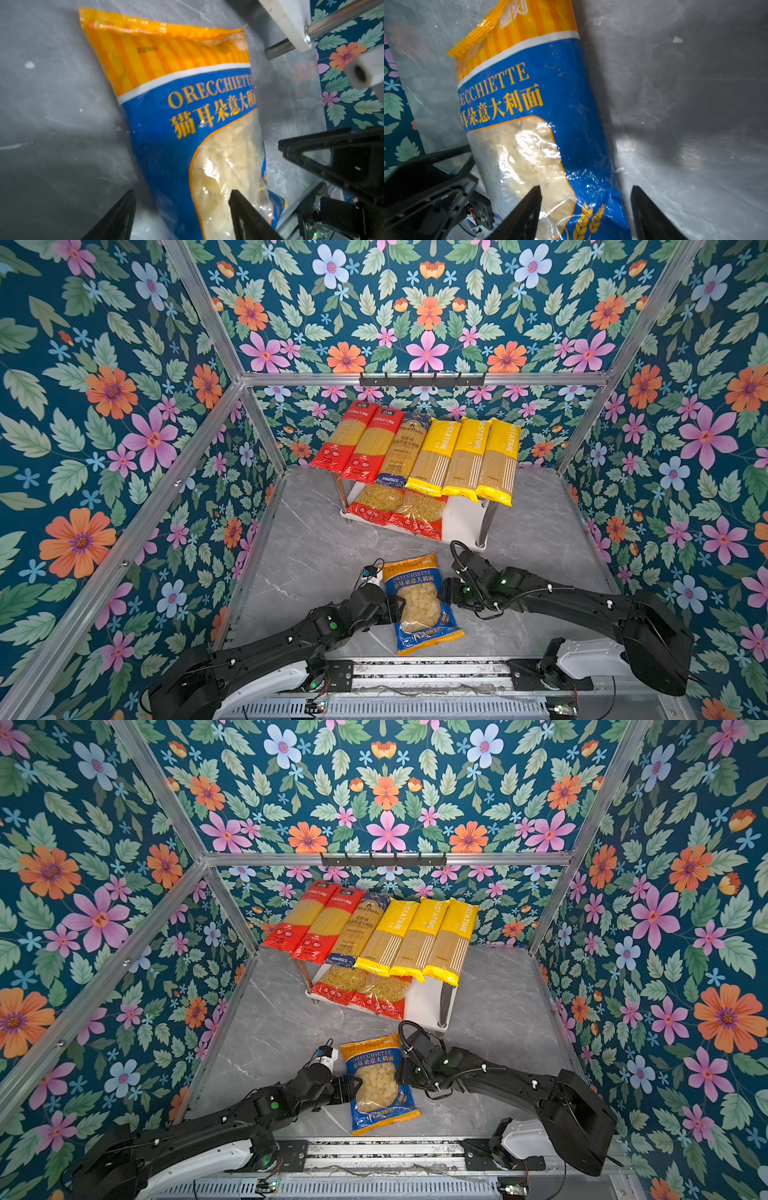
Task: Place and organize the pasta boxes and bags onto the shelf
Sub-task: 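Lift the orecchiette bag with both grippers and turn it upright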
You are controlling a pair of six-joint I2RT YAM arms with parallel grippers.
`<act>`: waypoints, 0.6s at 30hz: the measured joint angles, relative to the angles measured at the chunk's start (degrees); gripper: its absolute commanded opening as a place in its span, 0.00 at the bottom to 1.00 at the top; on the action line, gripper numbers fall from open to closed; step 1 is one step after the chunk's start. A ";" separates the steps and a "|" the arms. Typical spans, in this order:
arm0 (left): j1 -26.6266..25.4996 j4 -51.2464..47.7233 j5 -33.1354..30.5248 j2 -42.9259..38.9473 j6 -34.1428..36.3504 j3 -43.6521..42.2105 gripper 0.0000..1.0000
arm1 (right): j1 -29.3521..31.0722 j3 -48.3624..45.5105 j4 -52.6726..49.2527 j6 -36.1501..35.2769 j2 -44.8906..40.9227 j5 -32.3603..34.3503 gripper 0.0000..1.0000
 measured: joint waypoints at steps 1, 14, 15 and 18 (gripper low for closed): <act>-0.24 0.50 0.13 0.02 -0.74 -0.87 0.72 | -0.07 0.70 0.04 -0.44 1.03 -0.04 0.70; -2.08 13.33 2.10 11.19 -3.13 -1.62 0.44 | 1.36 -0.48 11.26 -2.93 9.16 -5.01 0.29; -2.12 13.27 2.03 10.93 -3.15 -1.49 0.41 | 1.40 -1.18 12.09 -2.93 8.37 -5.09 0.26; -2.21 11.63 2.05 8.48 -3.15 -0.61 0.31 | 1.57 -2.49 12.85 -2.69 5.57 -5.95 0.21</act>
